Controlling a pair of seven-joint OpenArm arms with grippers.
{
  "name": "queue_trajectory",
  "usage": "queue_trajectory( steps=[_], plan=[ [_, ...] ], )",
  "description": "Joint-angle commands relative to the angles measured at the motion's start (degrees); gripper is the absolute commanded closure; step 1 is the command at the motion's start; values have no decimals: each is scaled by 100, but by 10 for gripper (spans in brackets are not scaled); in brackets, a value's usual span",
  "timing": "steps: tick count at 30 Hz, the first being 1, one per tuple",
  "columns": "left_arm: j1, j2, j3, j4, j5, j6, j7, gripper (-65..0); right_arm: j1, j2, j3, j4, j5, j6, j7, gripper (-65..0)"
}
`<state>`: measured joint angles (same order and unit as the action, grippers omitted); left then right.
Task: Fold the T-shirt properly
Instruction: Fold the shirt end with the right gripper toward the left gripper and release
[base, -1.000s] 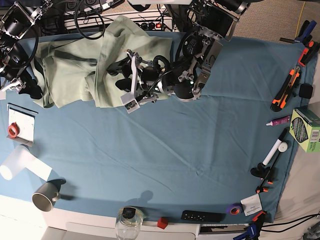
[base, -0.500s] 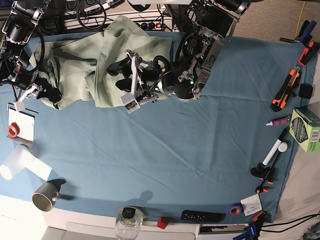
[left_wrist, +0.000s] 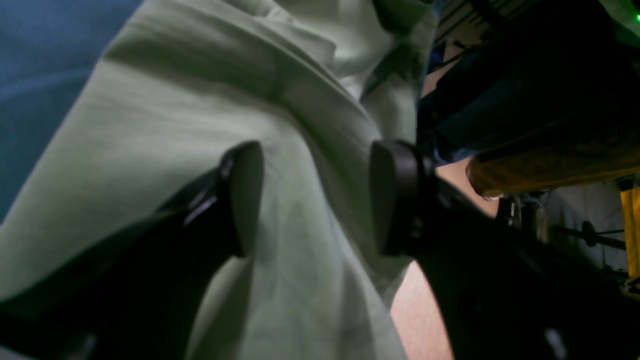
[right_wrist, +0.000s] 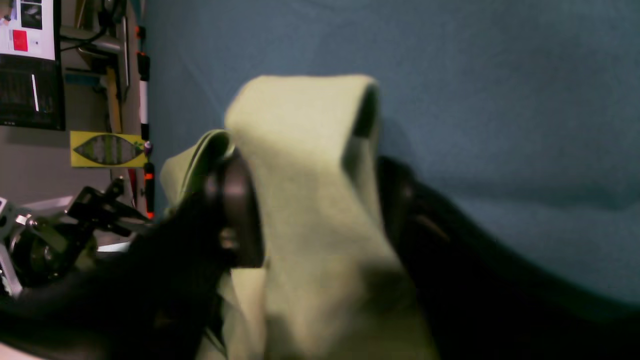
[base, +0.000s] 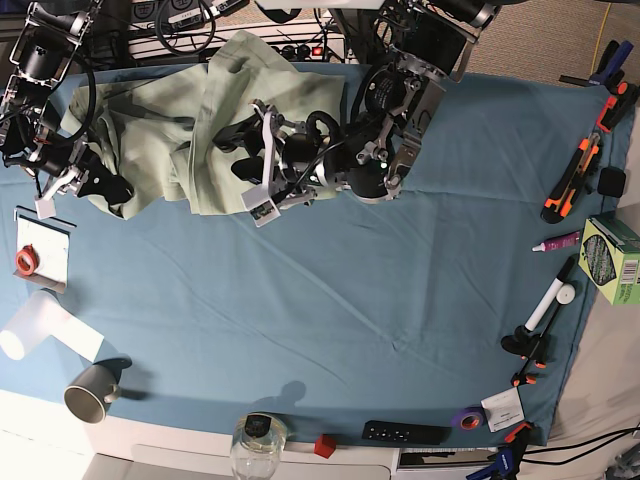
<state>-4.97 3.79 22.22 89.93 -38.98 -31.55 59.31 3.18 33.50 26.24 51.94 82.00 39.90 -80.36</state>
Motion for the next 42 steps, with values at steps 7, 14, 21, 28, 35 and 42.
queue_trajectory(
  steps=[7, 14, 21, 28, 35, 42],
  plan=[
    [-92, -142, 9, 428, -118, -37, 39, -343, 76, 522, 39, 57, 153, 10, 36, -12],
    [-87, -678, 0, 1023, 149, -31, 85, -343, 59, 1113, 44, 57, 300, 10, 36, 0],
    [-7, -748, 0, 1049, 131, -35, 131, -343, 28, 734, 42, 57, 300, 10, 36, 0],
    [151, -752, 0, 1049, 131, -35, 181, -343, -308, 142, 42, 874, 300, -28, 36, 0],
    [229, -750, 0, 1049, 131, -37, 177, -343, -1316, -103, 44, 3842, 300, 10, 36, 0],
    [229, -750, 0, 1049, 138, -37, 177, -343, -2234, -890, 44, 6048, -669, 10, 36, 0]
  ],
)
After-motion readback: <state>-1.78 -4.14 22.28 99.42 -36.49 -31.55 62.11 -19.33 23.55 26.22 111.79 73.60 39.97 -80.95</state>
